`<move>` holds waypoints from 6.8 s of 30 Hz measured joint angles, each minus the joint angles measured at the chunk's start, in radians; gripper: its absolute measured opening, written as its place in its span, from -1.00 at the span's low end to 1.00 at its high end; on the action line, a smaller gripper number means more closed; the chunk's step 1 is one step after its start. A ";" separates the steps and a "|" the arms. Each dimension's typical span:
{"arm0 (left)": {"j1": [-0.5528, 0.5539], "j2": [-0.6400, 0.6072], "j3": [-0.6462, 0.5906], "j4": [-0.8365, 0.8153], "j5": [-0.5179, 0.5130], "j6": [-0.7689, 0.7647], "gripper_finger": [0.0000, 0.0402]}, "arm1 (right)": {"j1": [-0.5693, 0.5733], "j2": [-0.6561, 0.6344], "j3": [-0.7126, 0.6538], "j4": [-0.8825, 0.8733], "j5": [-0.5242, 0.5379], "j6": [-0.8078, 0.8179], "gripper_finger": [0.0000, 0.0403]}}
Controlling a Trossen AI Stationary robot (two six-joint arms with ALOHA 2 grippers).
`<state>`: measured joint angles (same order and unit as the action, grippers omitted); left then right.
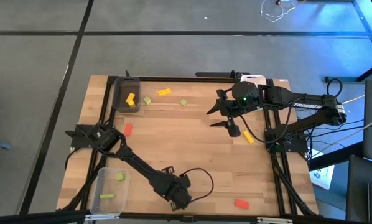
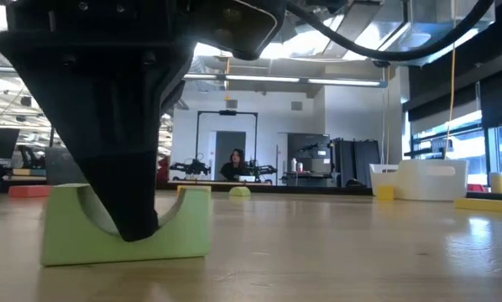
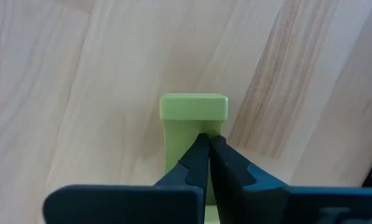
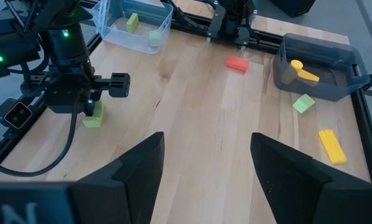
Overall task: Sort & place blocks by color
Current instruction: Put the green block into the transparent bin
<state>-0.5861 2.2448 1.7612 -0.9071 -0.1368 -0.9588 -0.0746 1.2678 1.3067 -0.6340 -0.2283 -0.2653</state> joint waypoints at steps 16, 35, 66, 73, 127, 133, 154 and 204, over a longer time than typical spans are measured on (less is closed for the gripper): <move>0.014 0.000 0.021 0.000 -0.003 -0.033 -0.94 | 0.000 0.000 0.000 0.001 0.000 -0.004 0.19; 0.065 0.000 0.021 0.006 -0.045 -0.277 -0.92 | 0.000 0.000 0.000 0.001 0.000 -0.005 0.19; 0.173 -0.074 0.024 -0.021 0.101 -0.364 -0.78 | 0.000 0.000 0.000 0.007 0.001 -0.005 0.19; 0.171 -0.082 0.023 -0.041 0.121 -0.459 -0.78 | 0.000 -0.001 0.000 0.017 0.000 -0.005 0.19; 0.158 -0.059 0.022 0.007 0.047 -0.681 0.17 | 0.000 -0.001 0.000 0.016 0.000 -0.005 0.19; 0.152 -0.032 0.020 0.022 0.071 -0.680 0.17 | 0.000 0.000 0.000 0.015 0.000 -0.005 0.19; 0.147 0.032 0.022 0.050 0.095 -0.627 0.16 | 0.000 0.000 0.000 0.029 0.000 -0.005 0.19; 0.074 -0.266 0.023 -0.490 -0.002 -0.620 -0.80 | 0.000 0.000 0.000 0.008 -0.365 0.082 0.19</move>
<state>-0.5118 1.9791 1.7843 -1.3972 -0.1385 -1.5793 -0.0742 1.2678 1.3067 -0.6262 -0.5932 -0.1835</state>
